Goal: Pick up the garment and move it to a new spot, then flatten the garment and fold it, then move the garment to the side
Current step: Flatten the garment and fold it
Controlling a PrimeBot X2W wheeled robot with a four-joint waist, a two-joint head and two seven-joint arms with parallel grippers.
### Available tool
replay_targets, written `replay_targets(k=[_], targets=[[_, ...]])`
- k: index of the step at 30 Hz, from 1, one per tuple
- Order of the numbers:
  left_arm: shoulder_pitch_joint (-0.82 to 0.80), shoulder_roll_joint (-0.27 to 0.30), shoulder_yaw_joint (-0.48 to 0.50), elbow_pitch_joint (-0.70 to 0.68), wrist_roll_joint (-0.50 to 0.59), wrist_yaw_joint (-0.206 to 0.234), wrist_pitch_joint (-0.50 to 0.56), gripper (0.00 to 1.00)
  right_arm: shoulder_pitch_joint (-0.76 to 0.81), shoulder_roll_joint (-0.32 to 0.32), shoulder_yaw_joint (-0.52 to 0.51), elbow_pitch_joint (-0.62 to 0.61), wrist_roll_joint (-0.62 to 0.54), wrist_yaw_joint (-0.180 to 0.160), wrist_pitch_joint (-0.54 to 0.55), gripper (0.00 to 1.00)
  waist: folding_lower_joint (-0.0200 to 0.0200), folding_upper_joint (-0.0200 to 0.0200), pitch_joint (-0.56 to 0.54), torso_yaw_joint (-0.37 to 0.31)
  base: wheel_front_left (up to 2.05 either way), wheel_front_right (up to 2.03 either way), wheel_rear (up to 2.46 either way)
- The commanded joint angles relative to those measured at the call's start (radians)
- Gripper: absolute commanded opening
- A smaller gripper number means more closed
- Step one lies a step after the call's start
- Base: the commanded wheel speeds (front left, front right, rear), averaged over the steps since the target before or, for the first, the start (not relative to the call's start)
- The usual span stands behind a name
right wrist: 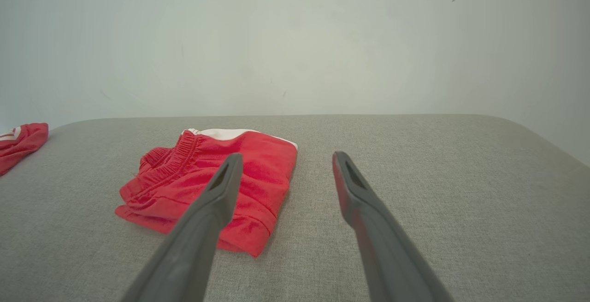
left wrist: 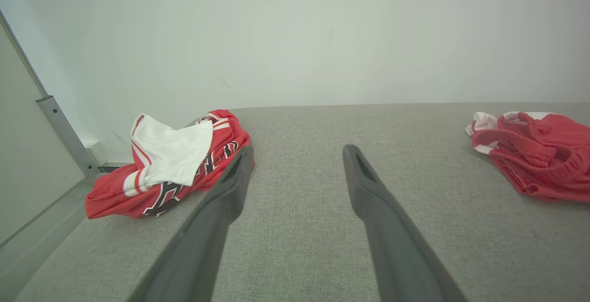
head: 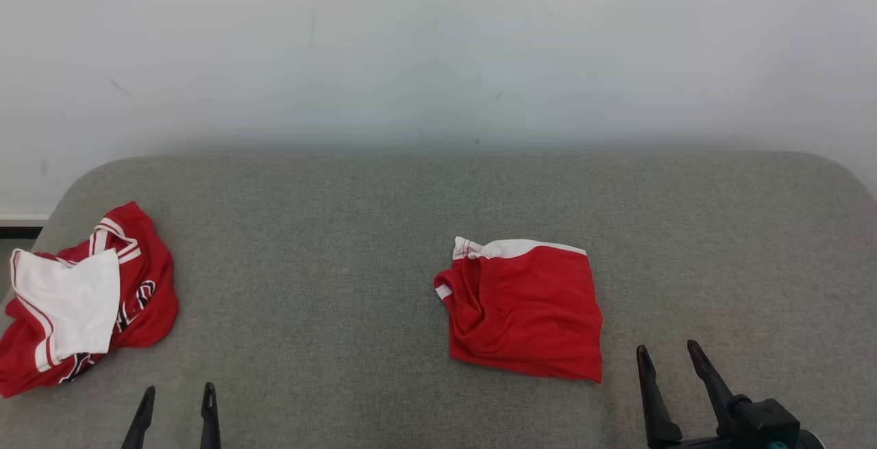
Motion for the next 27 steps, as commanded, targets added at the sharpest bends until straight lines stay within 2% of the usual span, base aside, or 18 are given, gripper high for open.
replay_targets(k=[1,27], targets=[[0.015,0.0,0.006,-0.008,-0.006,0.006,-0.003,1.0,-0.004,0.004,0.002,-0.002,-0.005,-0.003,-0.005,1.0,0.0001,0.0,0.0,0.001,0.0,0.0,0.0],[0.043,-0.002,0.02,-0.056,-0.009,-0.008,-0.003,1.0,-0.005,0.008,0.0,0.005,-0.006,-0.003,-0.005,1.0,0.0001,0.0,0.001,0.01,0.0,0.0,0.0]])
